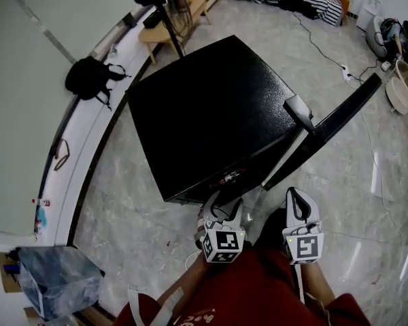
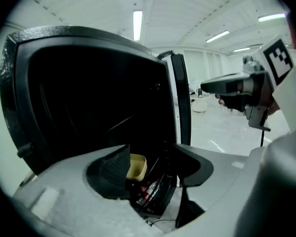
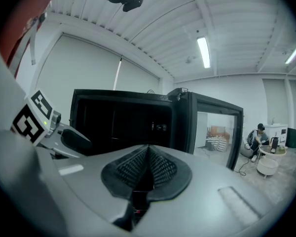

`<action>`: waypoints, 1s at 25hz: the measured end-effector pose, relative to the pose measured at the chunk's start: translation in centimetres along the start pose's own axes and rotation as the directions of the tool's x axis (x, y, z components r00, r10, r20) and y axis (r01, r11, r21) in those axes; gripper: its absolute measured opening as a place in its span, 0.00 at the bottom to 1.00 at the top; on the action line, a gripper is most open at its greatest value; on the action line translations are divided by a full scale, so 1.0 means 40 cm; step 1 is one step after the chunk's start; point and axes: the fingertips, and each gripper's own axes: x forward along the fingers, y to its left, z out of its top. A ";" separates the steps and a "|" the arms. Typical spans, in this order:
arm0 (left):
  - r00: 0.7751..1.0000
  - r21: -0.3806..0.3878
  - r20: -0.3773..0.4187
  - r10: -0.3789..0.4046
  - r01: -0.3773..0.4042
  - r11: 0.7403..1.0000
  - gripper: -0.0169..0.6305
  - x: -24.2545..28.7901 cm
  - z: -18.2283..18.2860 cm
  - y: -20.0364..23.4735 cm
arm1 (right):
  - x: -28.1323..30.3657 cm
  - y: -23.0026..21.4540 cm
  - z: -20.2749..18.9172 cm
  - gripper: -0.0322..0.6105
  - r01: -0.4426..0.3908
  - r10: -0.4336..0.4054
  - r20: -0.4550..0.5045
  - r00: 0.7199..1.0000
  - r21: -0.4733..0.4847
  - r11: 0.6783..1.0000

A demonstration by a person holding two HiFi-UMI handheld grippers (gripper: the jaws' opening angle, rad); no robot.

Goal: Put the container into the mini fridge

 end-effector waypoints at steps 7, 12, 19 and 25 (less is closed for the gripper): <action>0.983 -0.095 0.180 -0.017 0.035 0.995 0.43 -0.055 0.094 0.012 | -0.007 -0.012 0.033 0.05 0.030 -0.031 0.030 0.999 0.018 0.999; 0.948 -0.129 0.317 -0.004 0.047 0.991 0.43 -0.091 0.159 0.030 | -0.021 -0.025 0.052 0.05 0.047 -0.047 0.047 0.998 0.009 0.999; 0.891 -0.190 0.454 -0.005 0.102 0.977 0.41 -0.136 0.224 0.027 | -0.037 -0.042 0.079 0.05 0.070 -0.070 0.071 0.995 0.011 0.998; 0.888 -0.197 0.459 -0.005 0.107 0.974 0.34 -0.138 0.223 0.030 | -0.039 -0.047 0.085 0.05 0.078 -0.080 0.075 0.994 0.023 0.997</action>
